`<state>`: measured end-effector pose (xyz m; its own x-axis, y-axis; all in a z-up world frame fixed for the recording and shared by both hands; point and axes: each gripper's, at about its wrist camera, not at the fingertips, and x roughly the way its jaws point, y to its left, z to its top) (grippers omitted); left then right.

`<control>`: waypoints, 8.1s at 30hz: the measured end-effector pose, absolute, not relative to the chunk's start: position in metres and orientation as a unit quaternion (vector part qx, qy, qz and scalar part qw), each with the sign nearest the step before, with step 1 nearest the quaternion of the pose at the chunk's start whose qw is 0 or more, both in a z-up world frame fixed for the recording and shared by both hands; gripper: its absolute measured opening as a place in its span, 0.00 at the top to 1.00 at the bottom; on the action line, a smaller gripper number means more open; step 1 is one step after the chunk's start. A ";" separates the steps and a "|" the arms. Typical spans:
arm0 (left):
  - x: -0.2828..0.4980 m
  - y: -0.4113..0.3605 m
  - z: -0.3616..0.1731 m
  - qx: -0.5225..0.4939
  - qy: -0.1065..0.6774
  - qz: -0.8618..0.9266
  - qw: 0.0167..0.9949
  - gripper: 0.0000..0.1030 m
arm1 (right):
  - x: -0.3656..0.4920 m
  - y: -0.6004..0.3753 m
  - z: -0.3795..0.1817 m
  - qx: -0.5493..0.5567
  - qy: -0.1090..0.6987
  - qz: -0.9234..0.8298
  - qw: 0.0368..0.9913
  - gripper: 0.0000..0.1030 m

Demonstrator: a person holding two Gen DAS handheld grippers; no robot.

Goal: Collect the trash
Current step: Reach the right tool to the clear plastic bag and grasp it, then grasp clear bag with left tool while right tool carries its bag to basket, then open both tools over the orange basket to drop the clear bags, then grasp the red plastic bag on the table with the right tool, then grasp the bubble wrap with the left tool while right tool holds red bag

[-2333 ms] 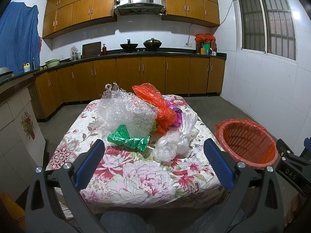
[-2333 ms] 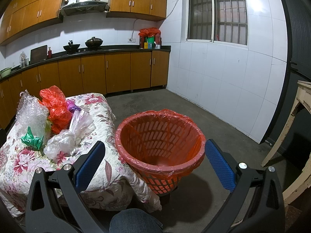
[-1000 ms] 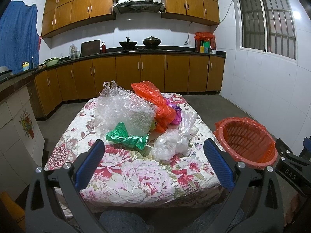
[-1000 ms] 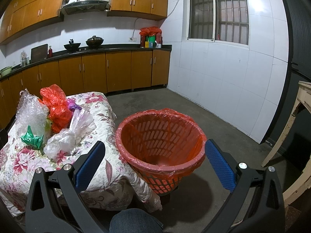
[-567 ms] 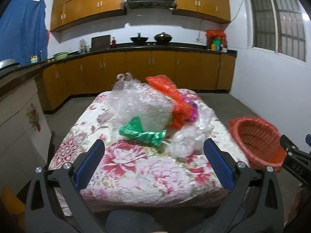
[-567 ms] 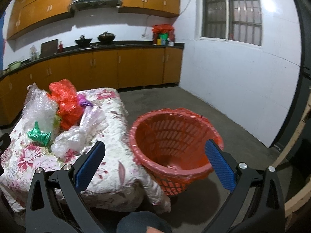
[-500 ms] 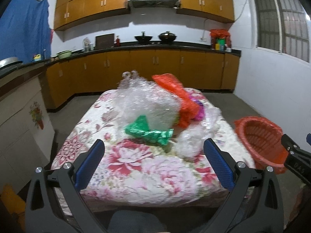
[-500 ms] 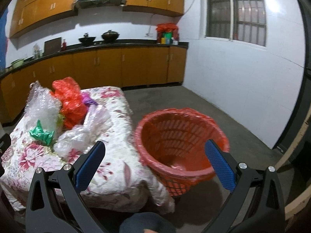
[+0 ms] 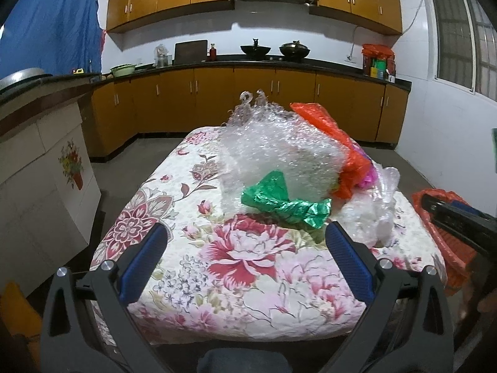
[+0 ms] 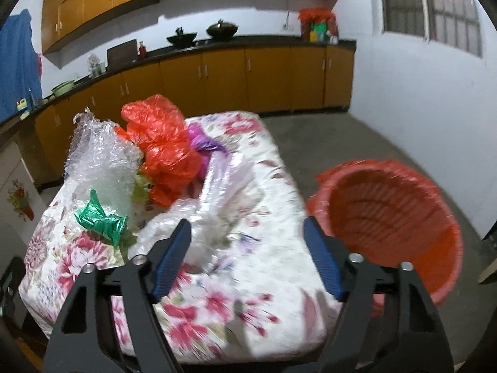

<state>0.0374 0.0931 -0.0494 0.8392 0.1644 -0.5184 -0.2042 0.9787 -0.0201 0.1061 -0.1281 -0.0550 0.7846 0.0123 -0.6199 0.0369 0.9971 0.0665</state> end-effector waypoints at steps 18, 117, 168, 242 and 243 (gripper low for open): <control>0.068 0.098 -0.074 -0.049 0.294 0.079 0.951 0.05 | 0.158 -0.116 -0.109 0.038 0.407 0.017 0.913 0.58; 0.179 -0.194 -0.073 0.012 0.365 -0.278 0.888 0.73 | 0.079 -0.364 -0.050 0.152 0.315 -0.131 0.928 0.82; 0.114 0.115 -0.055 -0.053 0.284 0.086 0.953 0.32 | 0.207 -0.095 -0.023 0.038 0.319 0.156 0.934 0.59; 0.159 0.009 0.021 -0.047 0.258 -0.092 0.961 0.92 | 0.132 -0.206 -0.015 0.099 0.309 0.093 0.941 0.86; 0.156 0.006 0.024 -0.048 0.256 -0.098 0.960 0.92 | 0.130 -0.210 -0.013 0.101 0.306 0.090 0.942 0.86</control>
